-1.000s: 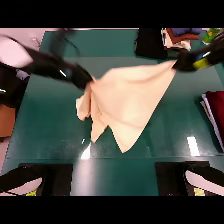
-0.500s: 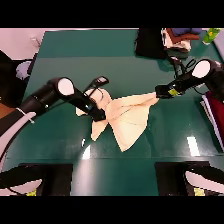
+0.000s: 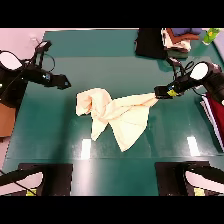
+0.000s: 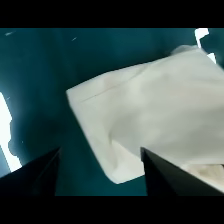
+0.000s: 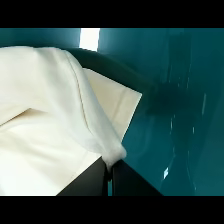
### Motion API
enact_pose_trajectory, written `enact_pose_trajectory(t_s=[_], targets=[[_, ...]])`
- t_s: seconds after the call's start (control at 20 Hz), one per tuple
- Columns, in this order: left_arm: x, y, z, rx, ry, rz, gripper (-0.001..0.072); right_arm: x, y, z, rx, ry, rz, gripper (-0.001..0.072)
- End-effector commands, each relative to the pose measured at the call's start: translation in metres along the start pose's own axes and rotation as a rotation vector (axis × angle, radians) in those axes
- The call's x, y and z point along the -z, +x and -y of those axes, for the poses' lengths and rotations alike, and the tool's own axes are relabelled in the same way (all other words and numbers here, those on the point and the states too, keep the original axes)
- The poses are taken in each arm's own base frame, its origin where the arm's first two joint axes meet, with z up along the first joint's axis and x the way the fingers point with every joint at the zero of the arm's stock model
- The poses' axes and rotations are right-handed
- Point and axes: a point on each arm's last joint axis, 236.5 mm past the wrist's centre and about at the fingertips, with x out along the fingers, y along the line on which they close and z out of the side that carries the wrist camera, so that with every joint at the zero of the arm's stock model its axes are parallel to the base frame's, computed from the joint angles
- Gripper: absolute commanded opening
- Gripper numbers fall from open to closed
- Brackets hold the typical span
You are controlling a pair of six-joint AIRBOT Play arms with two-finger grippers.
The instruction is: Fold the shirts.
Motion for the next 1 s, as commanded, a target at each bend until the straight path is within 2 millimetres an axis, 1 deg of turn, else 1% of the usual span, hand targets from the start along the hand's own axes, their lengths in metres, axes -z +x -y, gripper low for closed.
enact_pose_trajectory(t_s=[0.0,0.15,0.3,0.4,0.5,0.55,0.65,0.75,0.8,0.85,0.9,0.95], targets=[[0.032,0.042,-0.045,-0.019,-0.151,-0.121,0.0589,-0.001,0.0,0.0,-0.001,0.0,0.006,0.0019],[0.049,0.085,-0.042,-0.007,-0.196,-0.204,0.0589,-0.003,0.0,-0.001,-0.001,0.0,0.011,0.0019],[0.052,0.114,-0.029,-0.002,-0.163,-0.219,0.059,-0.002,0.0,-0.001,-0.001,0.0,0.01,0.0019],[0.051,0.127,-0.023,-0.008,-0.191,-0.213,0.0589,-0.002,0.0,-0.001,-0.002,0.0,0.008,0.0019],[0.054,0.136,-0.019,-0.008,-0.19,-0.221,0.0589,-0.002,0.0,-0.001,-0.002,0.0,0.008,0.0019],[0.055,0.139,-0.017,-0.008,-0.206,-0.226,0.0588,-0.002,0.0,-0.001,-0.003,0.001,0.008,0.002],[0.051,0.142,-0.011,-0.007,-0.223,-0.21,0.0587,-0.002,0.0,-0.002,-0.009,0.004,0.009,0.0019],[0.051,0.143,-0.007,-0.007,-0.2,-0.21,0.0417,-0.002,0.0,-0.003,-0.009,0.005,0.009,0.002],[0.051,0.143,-0.006,-0.005,-0.202,-0.209,0.0252,-0.002,0.0,-0.002,-0.009,0.004,0.009,0.002],[0.051,0.142,-0.006,-0.004,-0.197,-0.209,0.0021,-0.003,0.0,-0.003,-0.009,0.004,0.012,0.0019],[0.048,0.14,-0.004,0.001,-0.174,-0.206,0.0024,-0.004,-0.001,-0.003,-0.009,0.003,0.016,0.002],[0.041,0.132,-0.003,-0.002,-0.159,-0.193,0.0023,-0.008,-0.004,-0.004,-0.01,0.0,0.026,0.0019]])
